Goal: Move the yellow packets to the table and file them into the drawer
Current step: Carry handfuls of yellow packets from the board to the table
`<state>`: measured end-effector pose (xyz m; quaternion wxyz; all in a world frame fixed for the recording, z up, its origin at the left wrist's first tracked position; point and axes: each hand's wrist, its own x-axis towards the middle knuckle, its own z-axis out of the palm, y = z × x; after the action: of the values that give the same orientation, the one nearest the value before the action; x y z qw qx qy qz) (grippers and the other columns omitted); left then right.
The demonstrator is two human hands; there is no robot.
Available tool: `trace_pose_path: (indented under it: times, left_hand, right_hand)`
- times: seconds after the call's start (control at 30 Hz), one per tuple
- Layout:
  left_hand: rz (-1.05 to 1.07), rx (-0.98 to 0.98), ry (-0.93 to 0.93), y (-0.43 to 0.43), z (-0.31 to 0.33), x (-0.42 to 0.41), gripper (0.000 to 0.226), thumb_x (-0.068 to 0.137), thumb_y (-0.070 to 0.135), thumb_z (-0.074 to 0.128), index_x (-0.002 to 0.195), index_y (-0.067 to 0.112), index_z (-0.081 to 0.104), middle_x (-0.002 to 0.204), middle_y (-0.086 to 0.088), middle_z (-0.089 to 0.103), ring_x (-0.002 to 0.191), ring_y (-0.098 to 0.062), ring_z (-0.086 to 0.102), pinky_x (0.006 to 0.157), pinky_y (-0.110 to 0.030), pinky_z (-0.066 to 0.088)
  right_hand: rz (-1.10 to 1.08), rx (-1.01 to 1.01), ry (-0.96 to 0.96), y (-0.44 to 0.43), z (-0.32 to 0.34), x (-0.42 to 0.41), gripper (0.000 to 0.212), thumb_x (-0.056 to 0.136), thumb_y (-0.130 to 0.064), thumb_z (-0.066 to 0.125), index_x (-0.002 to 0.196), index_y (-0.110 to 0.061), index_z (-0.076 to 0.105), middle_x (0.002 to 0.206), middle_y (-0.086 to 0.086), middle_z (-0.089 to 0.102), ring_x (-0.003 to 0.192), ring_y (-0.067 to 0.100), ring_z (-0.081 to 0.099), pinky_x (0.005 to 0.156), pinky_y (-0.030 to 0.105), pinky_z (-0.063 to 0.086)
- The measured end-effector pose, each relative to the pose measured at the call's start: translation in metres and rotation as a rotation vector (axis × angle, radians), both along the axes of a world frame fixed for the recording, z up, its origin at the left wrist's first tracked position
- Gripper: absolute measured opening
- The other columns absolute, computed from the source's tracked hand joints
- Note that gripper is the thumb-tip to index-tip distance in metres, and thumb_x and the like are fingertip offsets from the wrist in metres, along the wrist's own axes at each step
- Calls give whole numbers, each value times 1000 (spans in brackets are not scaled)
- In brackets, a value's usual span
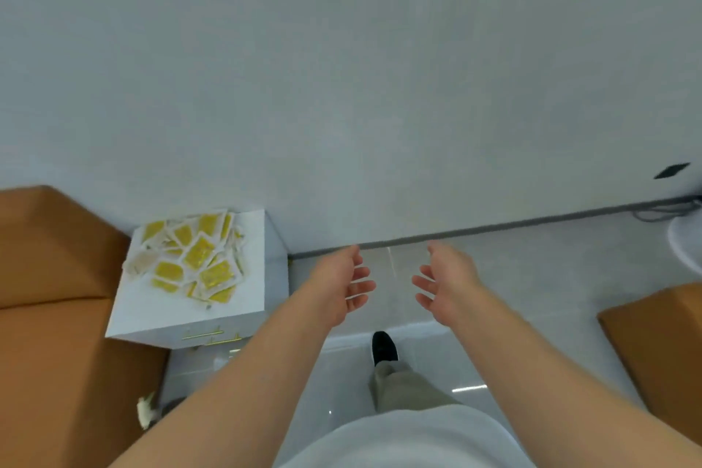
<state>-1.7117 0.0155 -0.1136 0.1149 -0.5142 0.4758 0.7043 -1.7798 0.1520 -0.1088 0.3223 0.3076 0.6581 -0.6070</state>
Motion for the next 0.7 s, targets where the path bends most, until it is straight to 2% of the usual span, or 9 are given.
trace_pose_path:
  times: [0.2, 0.33, 0.4, 0.5, 0.57, 0.63, 0.7]
  left_hand:
    - [322, -18, -67, -102, -7, -15, 18, 101, 32, 52, 93, 17, 58, 89, -4, 61, 70, -21, 62, 56, -28, 44]
    - [506, -12, -105, -149, -10, -3, 16, 101, 29, 50, 95, 15, 56, 91, -5, 59, 72, -22, 62, 60, -29, 45]
    - [576, 5, -131, -171, -14, 10, 19, 102, 31, 51, 100, 14, 58, 94, -6, 62, 77, -23, 64, 64, -31, 47]
    - [676, 29, -151, -209, -24, 32, 23, 102, 32, 52, 105, 11, 60, 98, -7, 63, 78, -23, 66, 64, -32, 49]
    - [725, 42, -164, -236, -32, 45, 23, 102, 32, 53, 105, 11, 60, 98, -7, 63, 78, -24, 65, 63, -33, 49]
    - [750, 44, -181, -266, -42, 57, 23, 102, 32, 54, 104, 10, 61, 98, -8, 63, 80, -25, 65, 64, -33, 49]
    - [756, 50, -194, -298, -53, 68, 23, 102, 32, 54, 103, 10, 61, 98, -8, 63, 81, -26, 64, 64, -34, 49]
  right_hand:
    - [310, 18, -67, -122, -16, -56, 27, 100, -32, 52, 124, -19, 53, 103, 4, 56, 96, 24, 60, 80, 40, 46]
    - [470, 40, -128, -193, -24, -63, 33, 101, -29, 51, 131, -16, 53, 116, 7, 56, 101, 25, 59, 93, 44, 47]
    - [545, 48, -142, -223, -25, -60, 33, 101, -26, 50, 132, -14, 54, 110, 7, 54, 101, 25, 58, 95, 44, 46]
    - [621, 81, -141, -265, -28, -57, 19, 101, -22, 50, 115, -13, 59, 97, 7, 49, 117, 33, 60, 85, 40, 44]
    - [642, 100, -152, -292, -33, -54, 11, 100, -21, 51, 106, -15, 57, 93, 5, 50, 125, 34, 55, 85, 41, 44]
    - [633, 113, -165, -321, -43, -51, 10, 100, -20, 51, 105, -13, 57, 97, 7, 53, 126, 34, 54, 87, 41, 45]
    - [629, 132, -175, -353, -54, -45, 8, 100, -19, 52, 96, -13, 56, 103, 10, 57, 125, 33, 55, 89, 41, 46]
